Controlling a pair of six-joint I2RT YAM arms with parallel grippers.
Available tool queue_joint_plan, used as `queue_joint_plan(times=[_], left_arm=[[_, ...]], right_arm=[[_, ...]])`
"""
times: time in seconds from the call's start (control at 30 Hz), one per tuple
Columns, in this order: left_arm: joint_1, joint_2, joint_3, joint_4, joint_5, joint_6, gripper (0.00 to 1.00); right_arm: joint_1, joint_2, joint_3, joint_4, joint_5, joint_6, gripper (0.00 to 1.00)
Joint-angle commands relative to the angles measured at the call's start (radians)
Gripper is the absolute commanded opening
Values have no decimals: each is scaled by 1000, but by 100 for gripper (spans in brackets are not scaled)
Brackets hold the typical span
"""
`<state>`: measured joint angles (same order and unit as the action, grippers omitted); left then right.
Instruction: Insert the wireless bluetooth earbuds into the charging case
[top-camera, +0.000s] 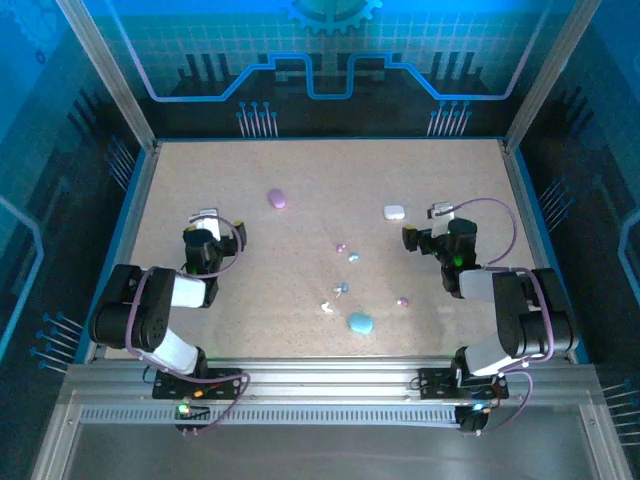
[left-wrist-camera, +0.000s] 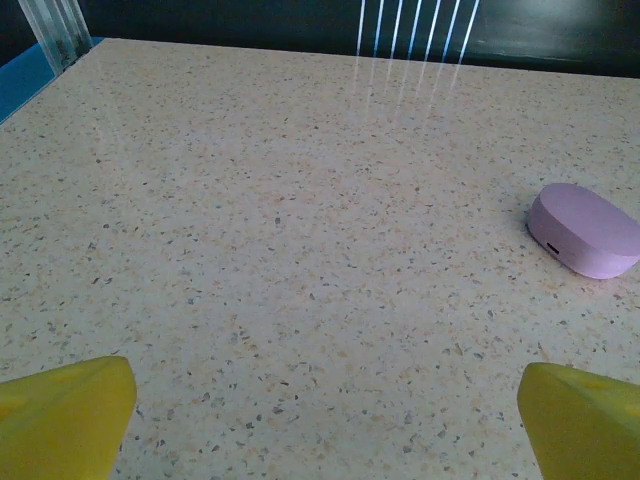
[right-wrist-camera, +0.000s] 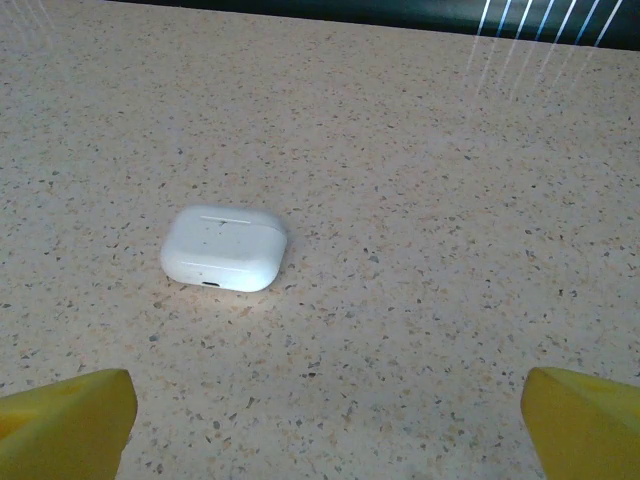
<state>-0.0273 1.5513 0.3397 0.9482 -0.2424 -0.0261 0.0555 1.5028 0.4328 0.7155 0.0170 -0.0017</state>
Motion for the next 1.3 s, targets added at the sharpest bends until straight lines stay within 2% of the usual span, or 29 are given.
queue_joint_plan(times=[0.0,0.53,0.67,0.83,0.9,0.97,1.03,1.1,1.13,1.2,1.27], left_arm=[[0,2,21,19,-15,-2,99],[0,1,27,8,18,8,99],[-2,-4,15,26,66,24,99],[-3,-85,-12,5,43,19,99],[-3,-167,-4,-102,18,1,99],[-1,-290,43,-314,-36,-70,99],[0,-408,118,-541,-110,-219,99],[0,-505,193,-792,-157,-394,99],[2,-545,235,-893,-150,-438,99],[1,-611,286,-1048,-70,-456,99],[3,-665,302,-1127,25,-519,99]], right_arm=[[-10,0,7,22,-11,-12,100],[-21,0,8,22,-30,-8,100],[-16,-3,11,15,-16,-7,100],[-14,-56,51,-94,6,1,99],[-15,-111,109,-255,31,31,99],[-23,-161,203,-506,70,111,100],[-31,-188,349,-792,98,252,100],[-48,-178,485,-1058,-19,305,100],[-52,-170,524,-1125,-85,315,100],[-52,-176,546,-1194,-214,334,99],[-49,-196,534,-1208,-356,317,93]])
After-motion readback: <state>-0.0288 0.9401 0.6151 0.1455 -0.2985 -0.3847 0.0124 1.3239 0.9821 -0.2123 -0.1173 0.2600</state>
